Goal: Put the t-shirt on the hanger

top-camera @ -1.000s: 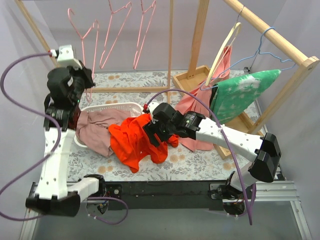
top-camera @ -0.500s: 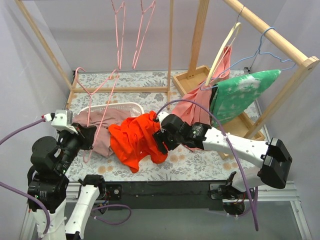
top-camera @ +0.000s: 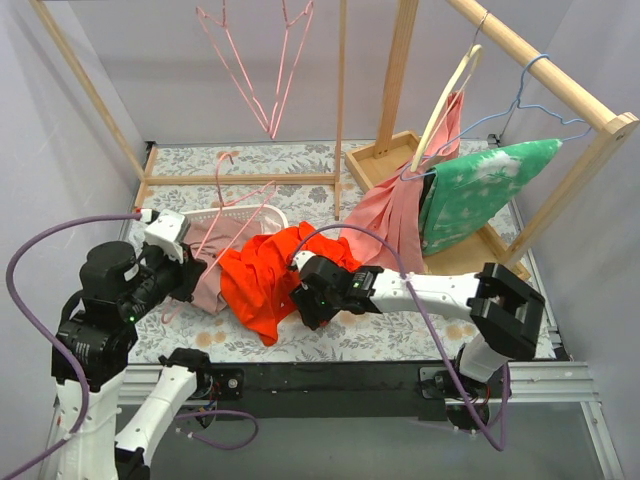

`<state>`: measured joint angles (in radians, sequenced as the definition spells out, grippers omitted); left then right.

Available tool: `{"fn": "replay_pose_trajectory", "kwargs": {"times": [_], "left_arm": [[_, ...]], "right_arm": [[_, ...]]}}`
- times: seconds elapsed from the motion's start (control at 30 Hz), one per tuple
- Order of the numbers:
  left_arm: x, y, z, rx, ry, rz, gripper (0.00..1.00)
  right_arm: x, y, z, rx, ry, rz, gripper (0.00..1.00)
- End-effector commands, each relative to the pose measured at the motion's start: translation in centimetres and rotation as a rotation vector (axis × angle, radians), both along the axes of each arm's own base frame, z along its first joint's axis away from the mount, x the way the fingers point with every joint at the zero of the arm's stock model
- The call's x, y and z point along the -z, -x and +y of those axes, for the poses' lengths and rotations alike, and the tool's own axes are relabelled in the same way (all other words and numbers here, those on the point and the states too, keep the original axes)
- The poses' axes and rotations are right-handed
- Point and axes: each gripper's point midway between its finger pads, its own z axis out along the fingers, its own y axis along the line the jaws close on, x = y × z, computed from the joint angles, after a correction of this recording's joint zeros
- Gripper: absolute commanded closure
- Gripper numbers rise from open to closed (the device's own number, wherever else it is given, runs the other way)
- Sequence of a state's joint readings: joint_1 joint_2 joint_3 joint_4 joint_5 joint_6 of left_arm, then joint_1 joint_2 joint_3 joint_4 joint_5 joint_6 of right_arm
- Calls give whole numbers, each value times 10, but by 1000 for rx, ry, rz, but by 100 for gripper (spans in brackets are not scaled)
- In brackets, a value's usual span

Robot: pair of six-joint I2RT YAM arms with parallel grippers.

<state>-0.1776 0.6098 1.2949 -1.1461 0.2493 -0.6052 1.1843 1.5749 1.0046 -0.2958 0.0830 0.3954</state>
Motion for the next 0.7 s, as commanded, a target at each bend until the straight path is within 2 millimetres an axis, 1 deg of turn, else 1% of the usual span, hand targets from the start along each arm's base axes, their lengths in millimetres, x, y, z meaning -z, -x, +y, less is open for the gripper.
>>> {"fn": "replay_pose_trajectory", "kwargs": {"times": [0.0,0.03,0.07,0.1,0.13,0.17,0.2,0.23,0.27,0.3,0.33,0.4,0.43,0.47,0.5,0.53,0.57,0.6,0.63,0.67], "left_arm": [[12,0,0,100,-141,0,100],[14,1,-3,128,-157,-1,100],[21,3,-5,159,-180,10,100],[27,6,-6,181,-191,33,100],[33,9,-10,210,-198,50,100],[37,12,-11,227,-202,58,100],[37,13,-12,241,-205,49,100],[37,15,-14,255,-204,44,100],[40,16,-15,261,-205,53,100],[45,18,-15,273,-210,65,100],[47,20,-18,292,-207,72,100],[56,21,-20,306,-207,90,100],[57,23,-20,309,-207,88,100],[57,24,-20,308,-204,84,100],[57,25,-20,310,-201,78,100],[55,27,-20,310,-194,70,100],[54,28,-20,313,-188,69,100],[55,29,-21,317,-185,68,100],[57,30,-22,319,-178,75,100],[58,32,-25,335,-170,80,100]], "right_arm": [[6,-17,19,38,-17,0,41],[7,-22,18,52,-16,3,44],[7,-25,17,60,-15,1,53],[-1,-33,19,78,-23,-20,58],[-6,-43,16,102,-26,-39,62],[-15,-49,14,120,-32,-52,71],[-28,-59,16,135,-53,-63,76],[-36,-76,10,175,-60,-65,81],[-39,-83,5,191,-44,-56,88],[-43,-92,1,207,-38,-55,91],[-59,-113,3,239,-61,-74,92],[-69,-128,-1,244,-46,-93,94],[-85,-142,2,261,-66,-120,94],[-86,-150,2,270,-51,-125,94],[-86,-156,-4,280,-25,-124,94],[-92,-165,-1,287,-29,-132,94],[-95,-170,-1,296,-32,-132,94],[-93,-175,-6,306,-16,-122,94],[-99,-181,-2,307,-26,-128,94],[-101,-183,-3,308,-23,-132,94]]}}
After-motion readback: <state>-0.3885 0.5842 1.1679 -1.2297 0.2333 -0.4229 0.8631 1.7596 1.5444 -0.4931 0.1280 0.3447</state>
